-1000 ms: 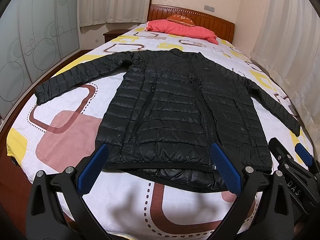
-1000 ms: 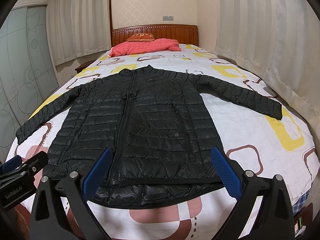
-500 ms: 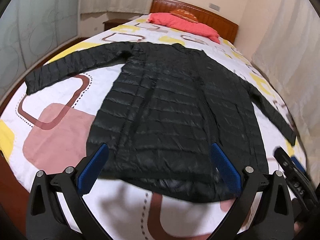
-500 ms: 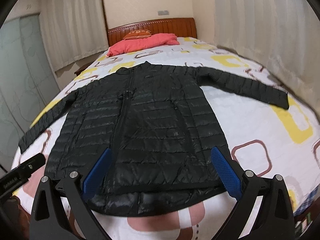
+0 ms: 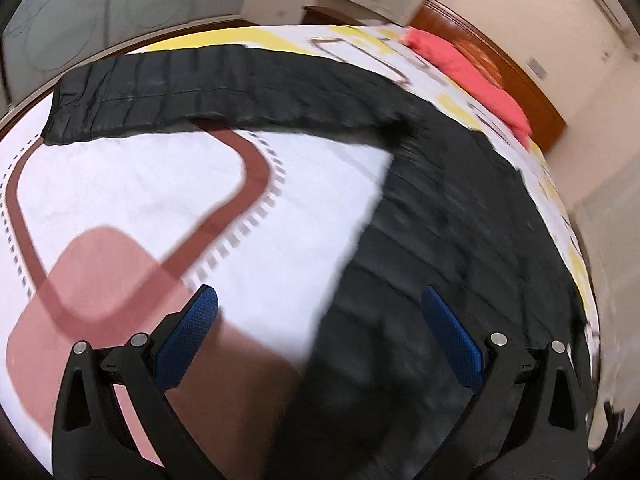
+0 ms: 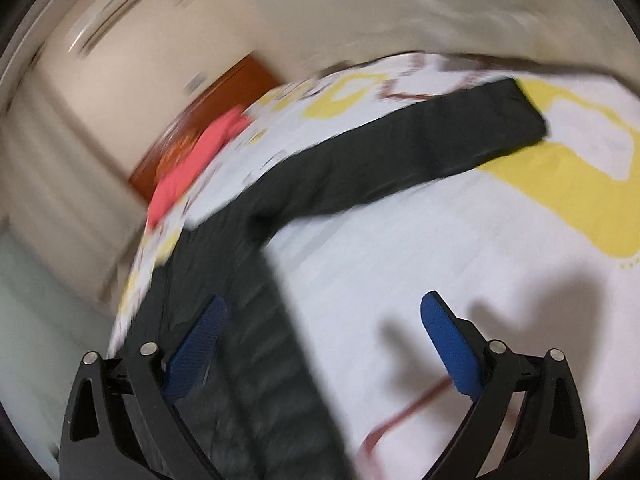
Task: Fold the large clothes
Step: 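Grasp the jacket side with the right tool and fold it over the body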
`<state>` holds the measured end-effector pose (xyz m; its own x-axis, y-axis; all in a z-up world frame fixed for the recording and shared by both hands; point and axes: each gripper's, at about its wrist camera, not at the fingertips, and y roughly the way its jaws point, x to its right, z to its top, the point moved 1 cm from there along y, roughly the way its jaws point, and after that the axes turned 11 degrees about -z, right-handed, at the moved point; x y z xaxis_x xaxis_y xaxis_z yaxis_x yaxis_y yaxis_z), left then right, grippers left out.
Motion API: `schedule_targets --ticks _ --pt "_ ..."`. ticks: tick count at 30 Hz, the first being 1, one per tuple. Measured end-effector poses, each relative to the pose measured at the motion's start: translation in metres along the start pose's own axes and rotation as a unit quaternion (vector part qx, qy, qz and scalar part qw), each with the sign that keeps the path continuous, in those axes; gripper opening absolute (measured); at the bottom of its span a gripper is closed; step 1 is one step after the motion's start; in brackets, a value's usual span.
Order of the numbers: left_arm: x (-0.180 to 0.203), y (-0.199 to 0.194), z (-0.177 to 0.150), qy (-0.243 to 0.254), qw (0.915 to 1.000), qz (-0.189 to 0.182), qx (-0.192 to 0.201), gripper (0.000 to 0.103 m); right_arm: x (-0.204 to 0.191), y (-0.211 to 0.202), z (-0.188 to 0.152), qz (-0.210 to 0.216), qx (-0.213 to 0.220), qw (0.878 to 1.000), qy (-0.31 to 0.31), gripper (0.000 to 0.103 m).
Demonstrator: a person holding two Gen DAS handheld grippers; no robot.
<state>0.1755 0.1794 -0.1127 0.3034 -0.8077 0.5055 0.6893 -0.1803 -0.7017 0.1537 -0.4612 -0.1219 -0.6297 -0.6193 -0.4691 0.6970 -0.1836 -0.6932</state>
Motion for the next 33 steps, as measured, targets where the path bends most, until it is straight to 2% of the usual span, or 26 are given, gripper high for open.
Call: schedule_targets --ticks 1,2,5,10,12,13,16,18,20,22,24,25,26,30,33 --pt "-0.009 0.006 0.005 -0.009 0.9999 0.007 0.005 0.101 0.012 0.007 0.010 0.001 -0.003 1.000 0.021 0.064" --pt "-0.016 0.010 0.009 -0.016 0.9998 0.014 0.006 0.101 0.025 0.015 0.019 0.000 -0.008 0.999 0.044 0.062" --pt "-0.041 0.020 0.018 -0.059 0.9980 0.018 0.014 0.101 0.070 0.035 0.041 0.012 -0.009 0.991 0.135 0.062" --pt "-0.039 0.020 0.027 -0.049 0.9969 0.027 0.056 0.101 0.112 0.057 0.062 0.017 0.015 0.978 0.210 0.063" --pt "-0.043 0.022 0.029 -0.057 0.9957 0.027 0.067 0.101 0.123 0.065 0.067 0.038 0.030 0.970 0.237 0.063" --pt "-0.044 0.024 0.031 -0.059 0.9953 0.026 0.073 0.101 0.126 0.067 0.070 0.040 0.039 0.968 0.245 0.063" --pt "-0.048 0.023 0.032 -0.068 0.9935 0.019 0.089 0.101 0.128 0.065 0.079 0.043 0.078 0.962 0.257 0.074" --pt "-0.051 0.022 0.035 -0.080 0.9919 0.012 0.098 0.101 0.129 0.062 0.085 0.040 0.099 0.960 0.258 0.075" --pt "-0.052 0.022 0.038 -0.084 0.9911 0.012 0.103 0.101 0.126 0.064 0.090 0.020 0.109 0.961 0.255 0.075" --pt "-0.052 0.022 0.040 -0.083 0.9908 0.018 0.106 0.101 0.119 0.068 0.099 -0.005 0.110 0.967 0.231 0.075" --pt "-0.052 0.021 0.040 -0.082 0.9902 0.019 0.111 0.101 0.117 0.068 0.102 -0.027 0.112 0.972 0.204 0.055" --pt "-0.052 0.021 0.040 -0.084 0.9899 0.020 0.113 0.101 0.118 0.070 0.103 -0.035 0.109 0.974 0.197 0.034" --pt "-0.054 0.020 0.042 -0.088 0.9892 0.019 0.116 0.101 0.119 0.074 0.105 -0.035 0.097 0.975 0.197 0.021" --pt "-0.059 0.018 0.045 -0.091 0.9878 0.026 0.124 0.101 0.111 0.071 0.107 -0.043 0.102 0.978 0.174 0.017" --pt "-0.061 0.020 0.047 -0.085 0.9879 0.035 0.125 0.101 0.079 0.060 0.111 -0.042 0.126 0.983 0.124 0.016"
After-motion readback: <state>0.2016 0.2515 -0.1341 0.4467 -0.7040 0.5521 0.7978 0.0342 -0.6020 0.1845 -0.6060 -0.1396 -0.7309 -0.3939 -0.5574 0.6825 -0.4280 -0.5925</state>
